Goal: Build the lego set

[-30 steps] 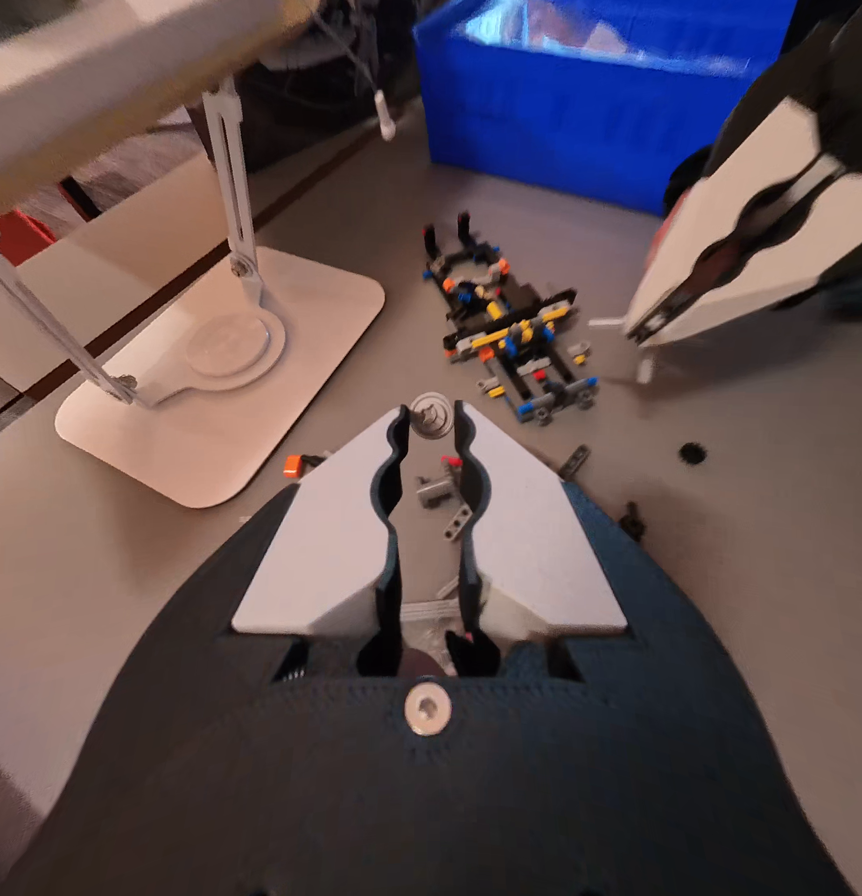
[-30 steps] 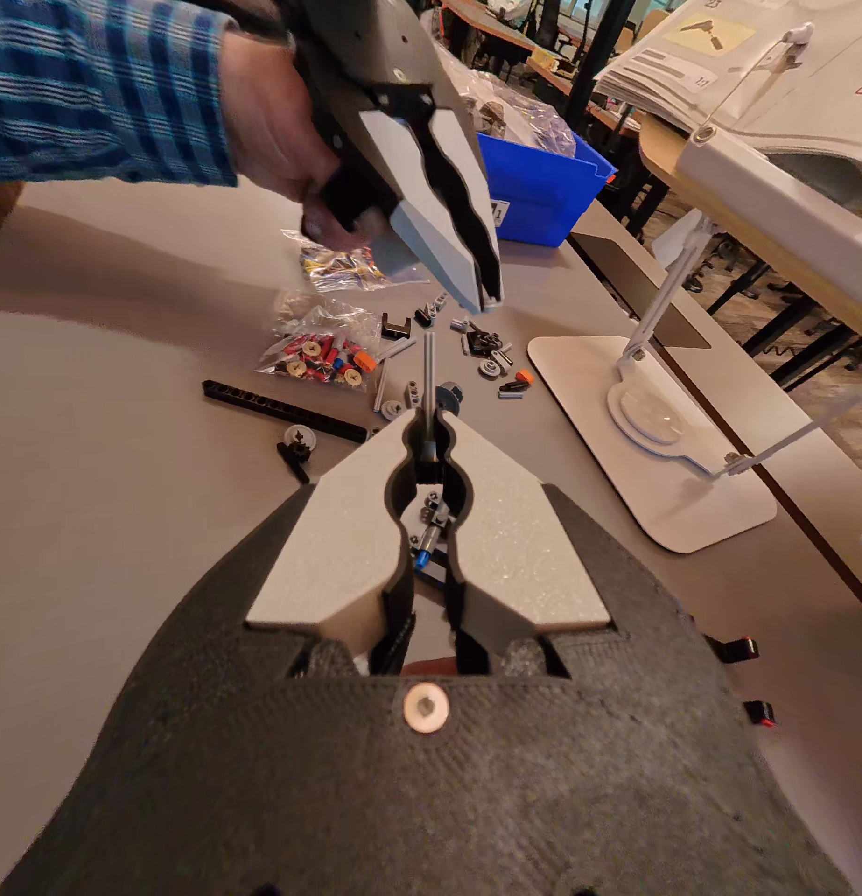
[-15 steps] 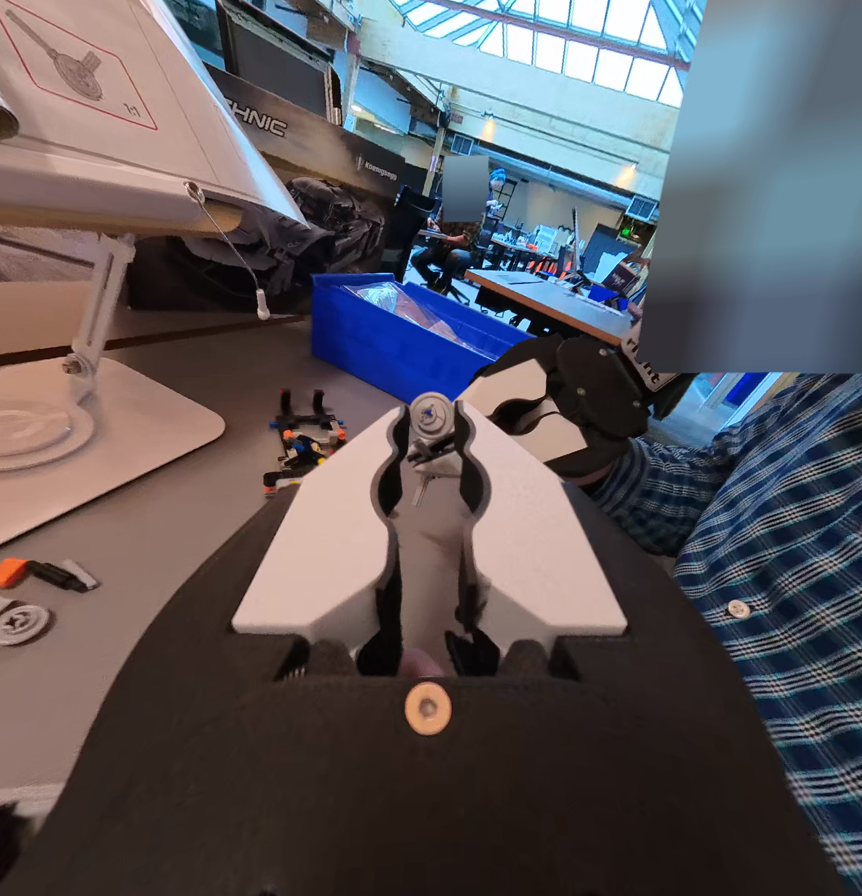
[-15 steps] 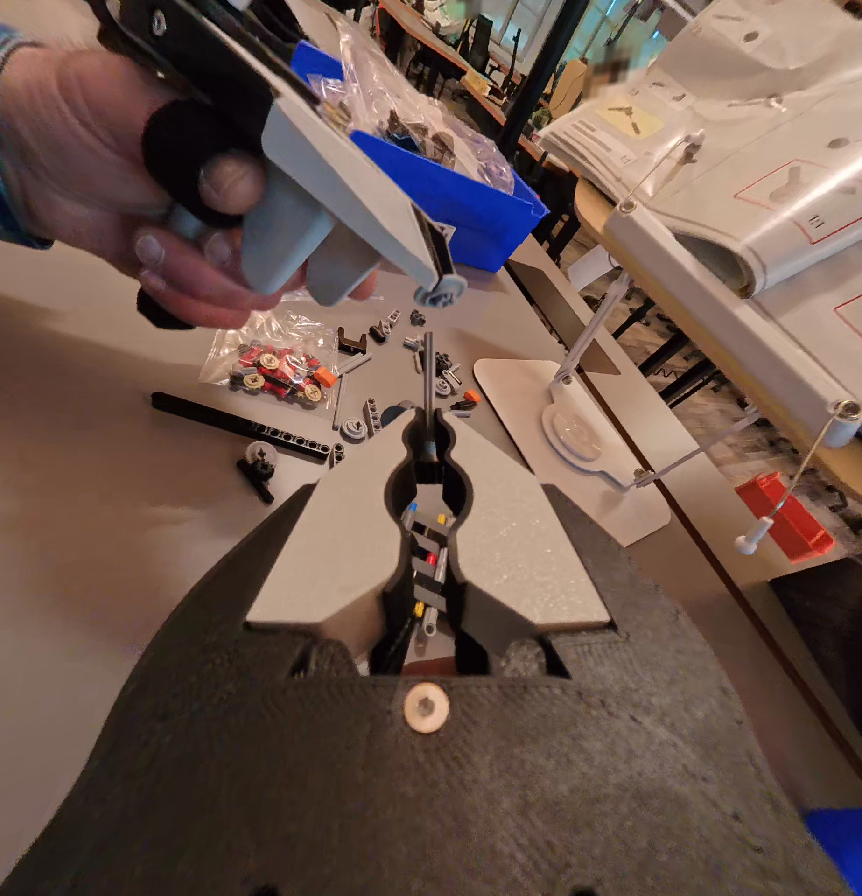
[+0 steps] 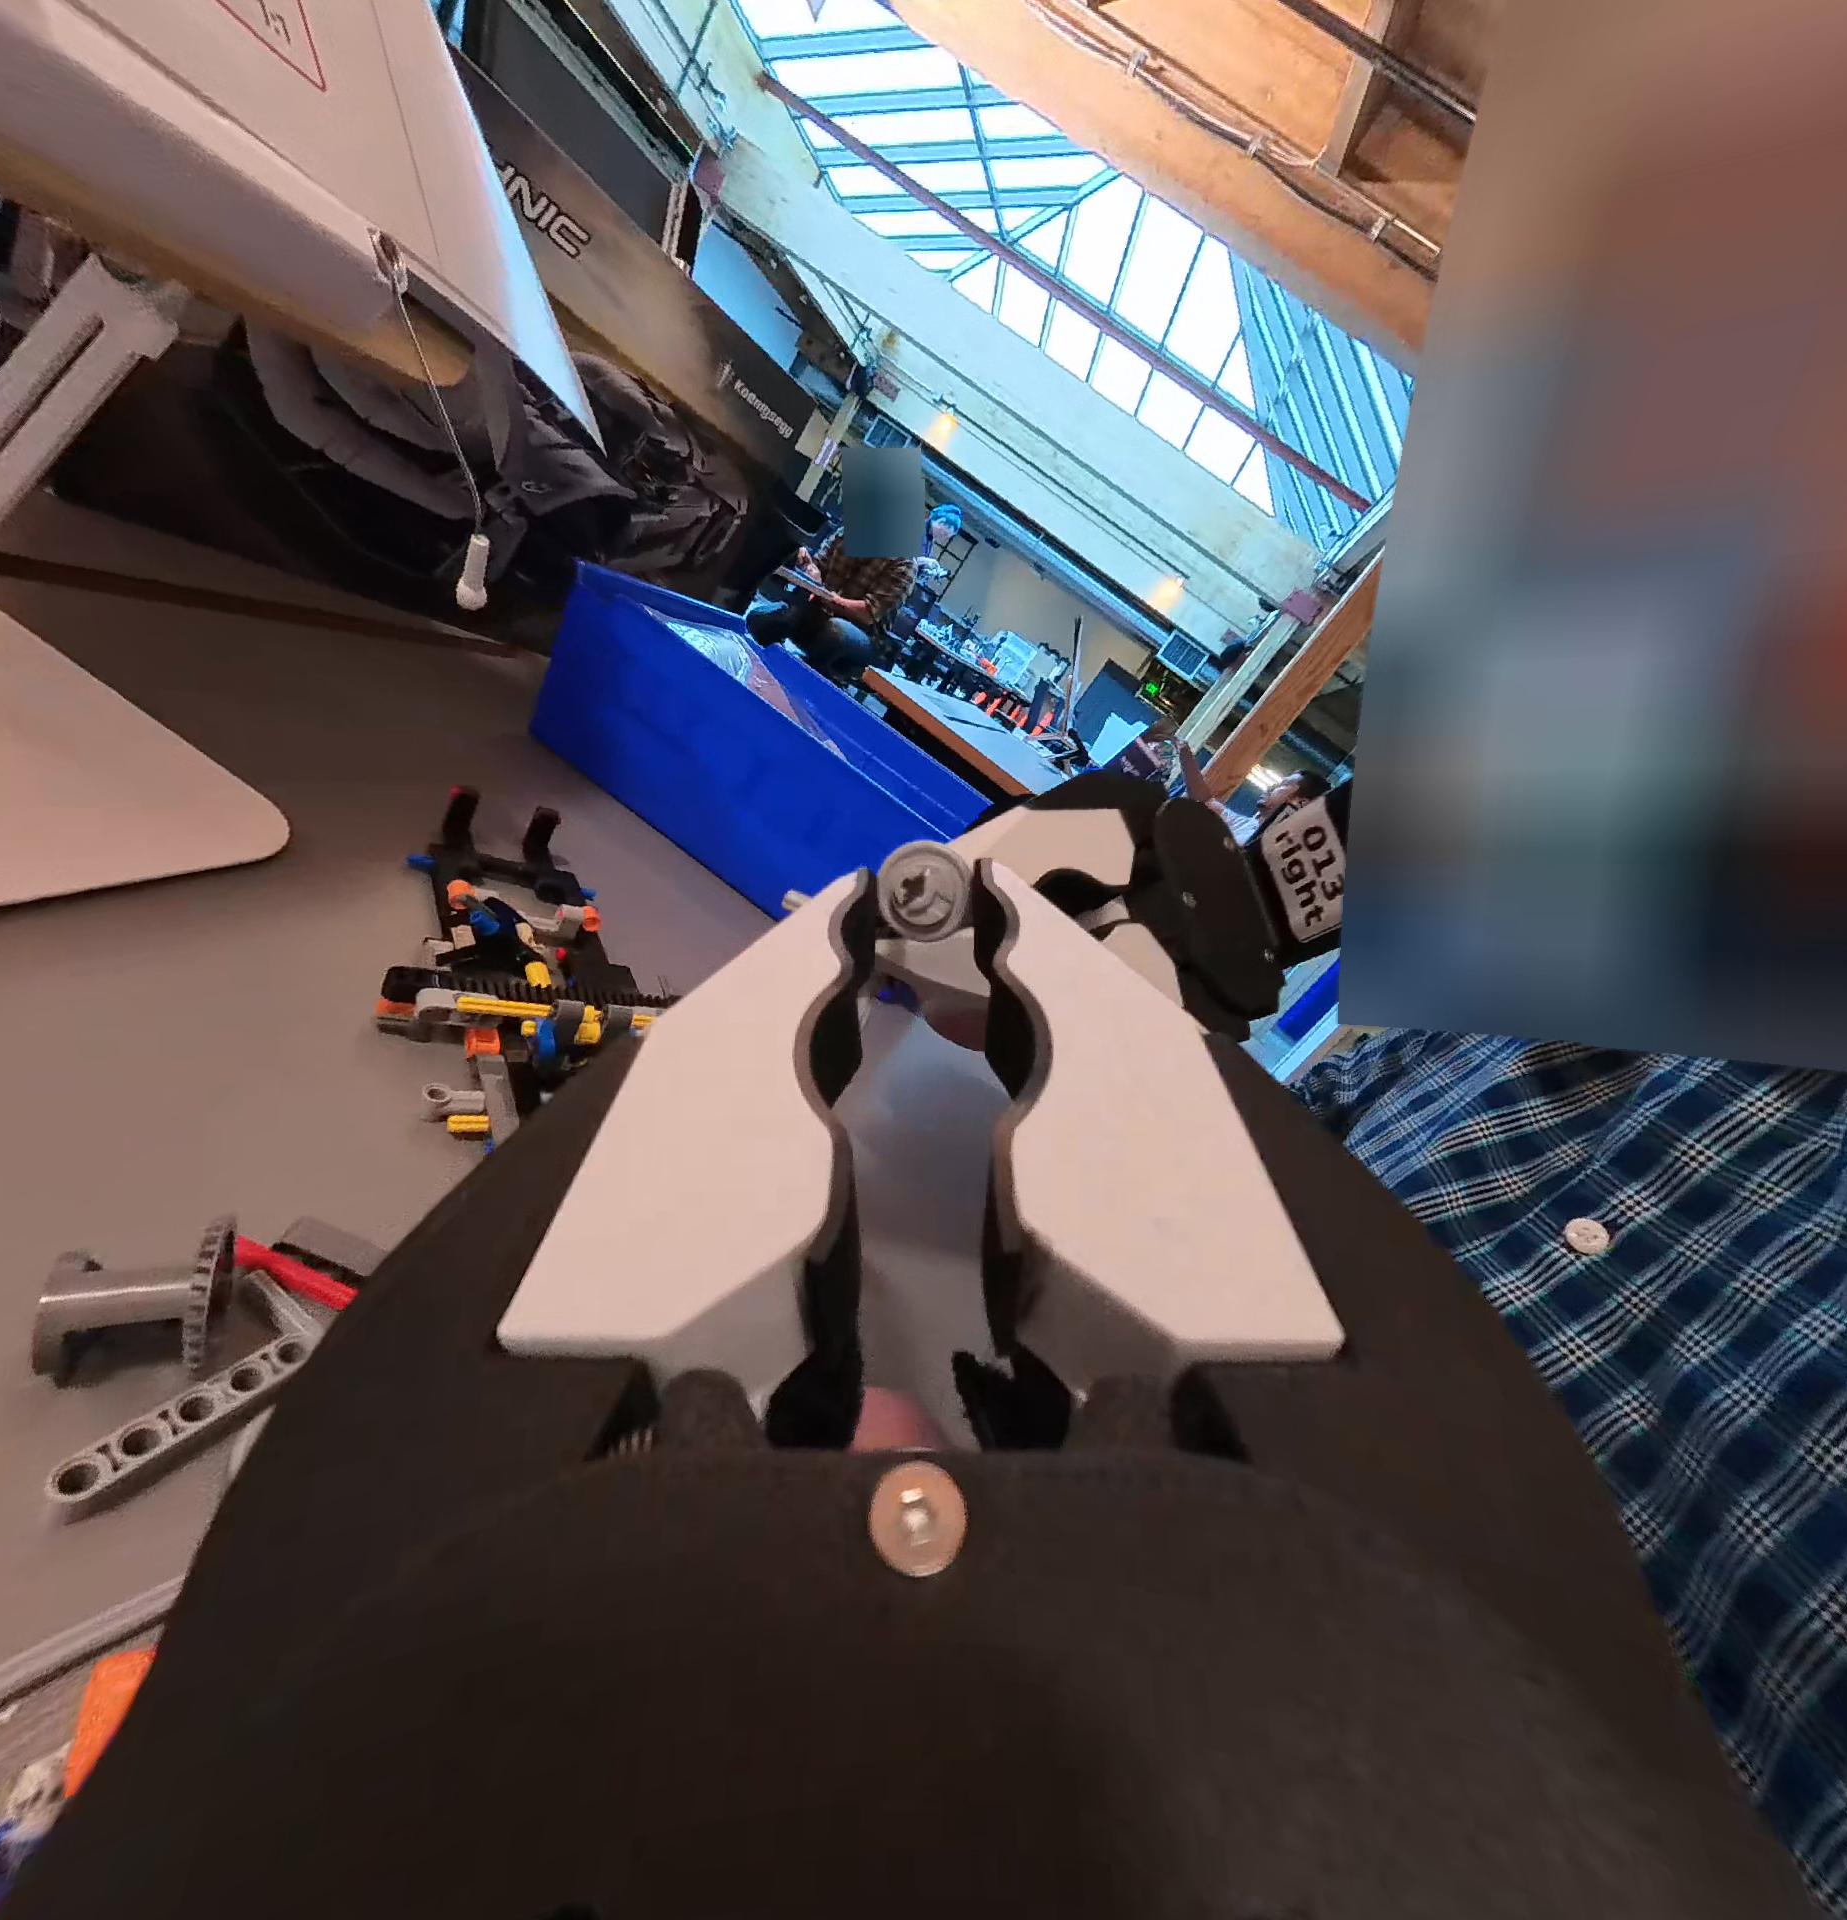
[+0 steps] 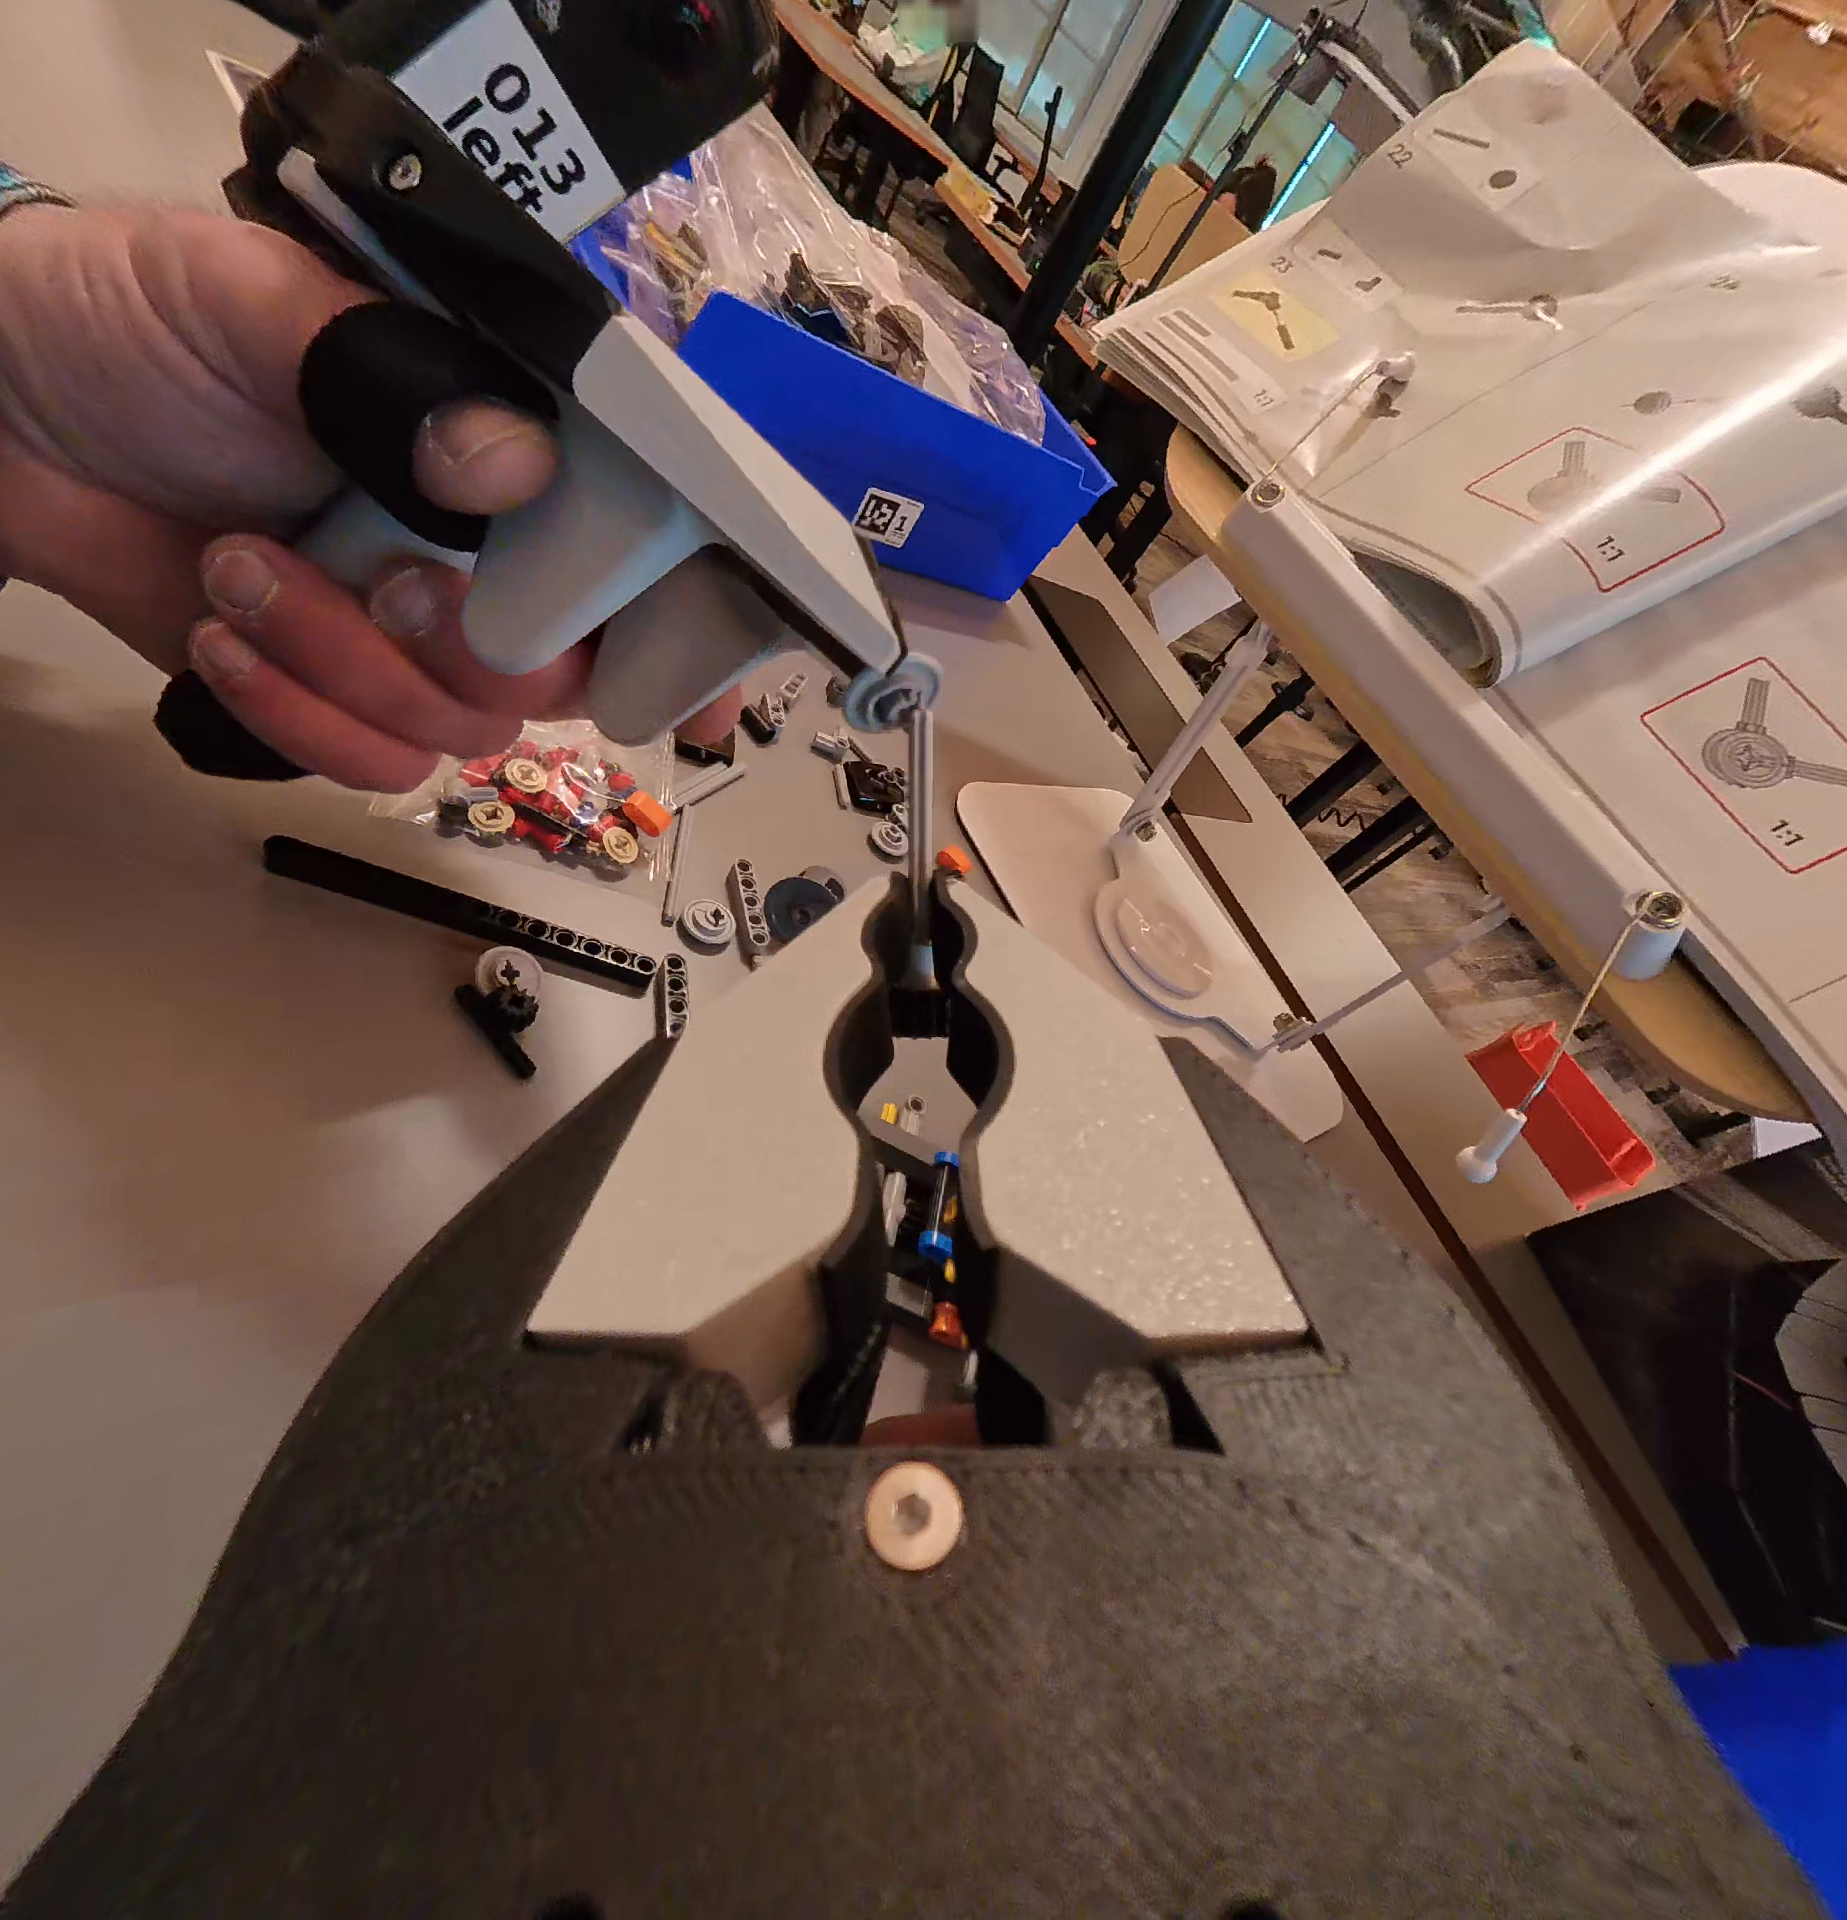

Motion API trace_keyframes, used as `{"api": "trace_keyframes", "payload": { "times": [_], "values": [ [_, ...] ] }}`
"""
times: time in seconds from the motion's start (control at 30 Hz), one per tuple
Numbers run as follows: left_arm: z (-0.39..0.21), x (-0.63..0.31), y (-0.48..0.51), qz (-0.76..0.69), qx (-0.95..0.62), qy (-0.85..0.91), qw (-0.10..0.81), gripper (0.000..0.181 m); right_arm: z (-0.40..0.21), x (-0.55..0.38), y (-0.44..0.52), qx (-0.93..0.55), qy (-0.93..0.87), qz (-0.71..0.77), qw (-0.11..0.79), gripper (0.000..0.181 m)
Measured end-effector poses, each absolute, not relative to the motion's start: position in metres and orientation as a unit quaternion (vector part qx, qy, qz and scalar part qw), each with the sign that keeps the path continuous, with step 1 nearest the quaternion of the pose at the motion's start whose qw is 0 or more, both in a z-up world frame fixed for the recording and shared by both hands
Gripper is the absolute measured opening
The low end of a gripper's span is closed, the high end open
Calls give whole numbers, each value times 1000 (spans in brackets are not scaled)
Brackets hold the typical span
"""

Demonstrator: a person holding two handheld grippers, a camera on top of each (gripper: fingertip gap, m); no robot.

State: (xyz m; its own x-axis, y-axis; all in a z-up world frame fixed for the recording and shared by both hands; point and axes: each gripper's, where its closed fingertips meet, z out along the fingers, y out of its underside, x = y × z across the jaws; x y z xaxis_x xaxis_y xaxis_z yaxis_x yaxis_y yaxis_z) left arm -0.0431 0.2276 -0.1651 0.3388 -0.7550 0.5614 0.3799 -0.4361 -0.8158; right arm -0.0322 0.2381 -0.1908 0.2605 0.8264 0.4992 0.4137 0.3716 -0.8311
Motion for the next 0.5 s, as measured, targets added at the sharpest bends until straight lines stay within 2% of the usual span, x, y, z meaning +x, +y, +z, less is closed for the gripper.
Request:
{"api": "trace_keyframes", "payload": {
  "times": [0.5],
  "values": [
    [-167, -43, 228, -498, -664, 184, 526, 15, -193, -32, 236, -523, -595, 158, 589, 0]
  ]
}}
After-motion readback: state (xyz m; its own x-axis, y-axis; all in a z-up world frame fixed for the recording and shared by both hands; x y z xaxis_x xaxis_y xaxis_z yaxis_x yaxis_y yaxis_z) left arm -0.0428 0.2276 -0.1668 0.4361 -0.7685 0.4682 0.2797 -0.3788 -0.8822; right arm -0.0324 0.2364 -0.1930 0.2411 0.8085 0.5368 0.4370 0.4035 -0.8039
